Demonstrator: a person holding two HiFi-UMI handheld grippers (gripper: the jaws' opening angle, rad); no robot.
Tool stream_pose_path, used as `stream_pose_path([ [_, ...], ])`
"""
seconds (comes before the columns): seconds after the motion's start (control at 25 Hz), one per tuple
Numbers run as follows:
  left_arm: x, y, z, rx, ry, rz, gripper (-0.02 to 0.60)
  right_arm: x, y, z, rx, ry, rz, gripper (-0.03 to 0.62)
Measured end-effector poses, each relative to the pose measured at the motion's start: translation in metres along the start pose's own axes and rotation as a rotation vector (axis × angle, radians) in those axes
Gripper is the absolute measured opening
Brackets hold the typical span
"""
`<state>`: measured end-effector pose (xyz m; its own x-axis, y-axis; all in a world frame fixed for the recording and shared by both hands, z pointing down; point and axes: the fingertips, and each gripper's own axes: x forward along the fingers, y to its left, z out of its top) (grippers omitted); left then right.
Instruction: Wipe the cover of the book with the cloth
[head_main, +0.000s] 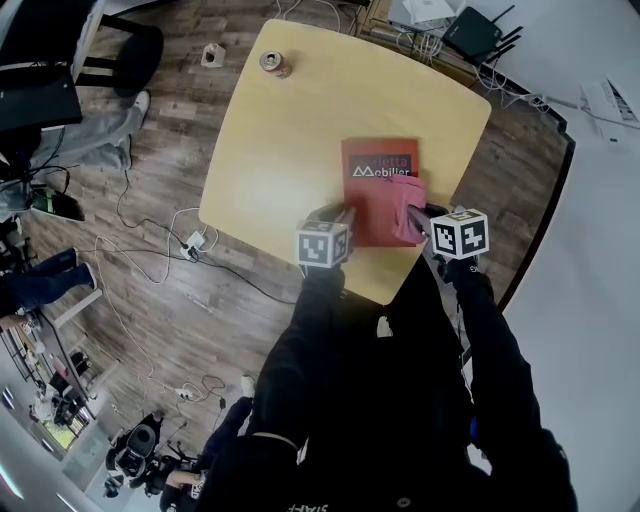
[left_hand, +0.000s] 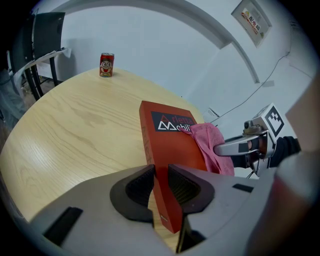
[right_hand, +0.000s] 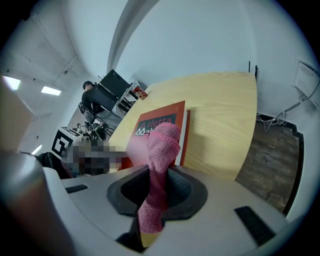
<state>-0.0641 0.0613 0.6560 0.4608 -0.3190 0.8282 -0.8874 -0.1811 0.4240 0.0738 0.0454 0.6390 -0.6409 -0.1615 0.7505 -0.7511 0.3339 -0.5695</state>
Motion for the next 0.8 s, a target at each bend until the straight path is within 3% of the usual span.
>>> stream_pose_path([
  [0.28,0.000,0.000,0.000,0.002,0.010,0.005,0.106,-0.013,-0.007,0.002,-0.018,-0.007,-0.009,0.078],
  [0.8,-0.001,0.000,0.000,-0.003,0.038,-0.002,0.106,-0.002,0.063,-0.002,-0.001,-0.021,0.169,0.078],
])
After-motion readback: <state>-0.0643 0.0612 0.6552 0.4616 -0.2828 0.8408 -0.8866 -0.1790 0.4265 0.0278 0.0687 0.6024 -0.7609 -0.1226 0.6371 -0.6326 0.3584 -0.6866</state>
